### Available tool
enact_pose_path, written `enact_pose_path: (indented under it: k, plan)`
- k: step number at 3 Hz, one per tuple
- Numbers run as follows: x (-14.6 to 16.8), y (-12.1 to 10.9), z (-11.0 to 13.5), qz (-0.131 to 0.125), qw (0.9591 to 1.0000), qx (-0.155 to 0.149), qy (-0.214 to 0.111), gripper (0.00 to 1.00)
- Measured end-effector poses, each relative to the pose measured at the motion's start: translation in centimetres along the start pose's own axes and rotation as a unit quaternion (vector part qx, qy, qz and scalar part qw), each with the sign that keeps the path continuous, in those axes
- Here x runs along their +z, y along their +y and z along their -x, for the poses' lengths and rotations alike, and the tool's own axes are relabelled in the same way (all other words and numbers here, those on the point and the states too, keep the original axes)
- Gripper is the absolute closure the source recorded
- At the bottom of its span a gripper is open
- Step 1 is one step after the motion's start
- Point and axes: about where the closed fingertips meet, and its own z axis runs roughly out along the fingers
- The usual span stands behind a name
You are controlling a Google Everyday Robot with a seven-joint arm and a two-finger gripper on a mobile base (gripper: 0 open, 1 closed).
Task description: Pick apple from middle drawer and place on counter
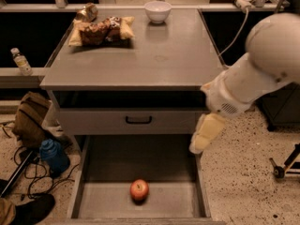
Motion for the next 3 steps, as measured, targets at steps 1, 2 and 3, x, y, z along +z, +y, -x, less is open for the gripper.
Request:
enact_pose_path:
  k: [1,2,3]
  plan:
    - [0.4,-1.4,0.9,-0.029,0.9994,-0.001,-0.017,0.00]
    - [1.3,-1.0,1.3,-0.024,0.9995,-0.004,-0.022,0.00]
    - [5.8,1.8,3.1,0.002,0.9988,0.006,-0.049,0.00]
